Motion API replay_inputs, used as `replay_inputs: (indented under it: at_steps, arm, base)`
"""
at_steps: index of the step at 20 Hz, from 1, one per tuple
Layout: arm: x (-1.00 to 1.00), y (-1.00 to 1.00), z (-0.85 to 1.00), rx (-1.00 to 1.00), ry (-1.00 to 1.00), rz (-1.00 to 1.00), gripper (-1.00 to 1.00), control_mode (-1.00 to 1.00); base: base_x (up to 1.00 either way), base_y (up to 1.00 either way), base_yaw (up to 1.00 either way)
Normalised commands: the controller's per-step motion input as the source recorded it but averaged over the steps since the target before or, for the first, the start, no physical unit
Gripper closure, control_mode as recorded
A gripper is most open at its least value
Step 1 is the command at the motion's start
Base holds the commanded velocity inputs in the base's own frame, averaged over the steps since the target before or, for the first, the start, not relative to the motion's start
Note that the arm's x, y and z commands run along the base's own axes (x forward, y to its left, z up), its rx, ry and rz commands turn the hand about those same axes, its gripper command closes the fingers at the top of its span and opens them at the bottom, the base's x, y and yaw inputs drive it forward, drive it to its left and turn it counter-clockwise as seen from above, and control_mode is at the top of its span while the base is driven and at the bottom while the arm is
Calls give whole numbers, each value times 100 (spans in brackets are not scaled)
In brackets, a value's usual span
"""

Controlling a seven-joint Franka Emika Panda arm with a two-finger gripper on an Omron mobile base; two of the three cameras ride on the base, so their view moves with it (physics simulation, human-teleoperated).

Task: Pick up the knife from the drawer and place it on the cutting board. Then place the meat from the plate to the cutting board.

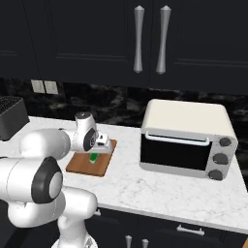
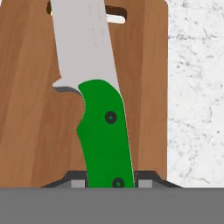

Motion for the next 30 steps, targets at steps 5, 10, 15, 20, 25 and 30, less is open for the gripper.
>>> replay_inputs:
  at_steps: [5,10,15,20,25,30]
  arm:
    - [0,0,-48,1,4,-11,100,-100]
    - [7,-3,-30,0,1,-8,100,-100]
    - [26,-9,-25,0,-4,-3,100,-100]
    - [22,-27,-15,2,0,-1,100,-100]
    - [10,-7,-12,1,0,-4,-100,-100]
    - [0,0,0,0,0,-4,-100,-100]
  base:
    - [0,0,0]
    - [0,0,0]
    - [0,0,0]
    - [0,0,0]
    - [0,0,0]
    - [0,0,0]
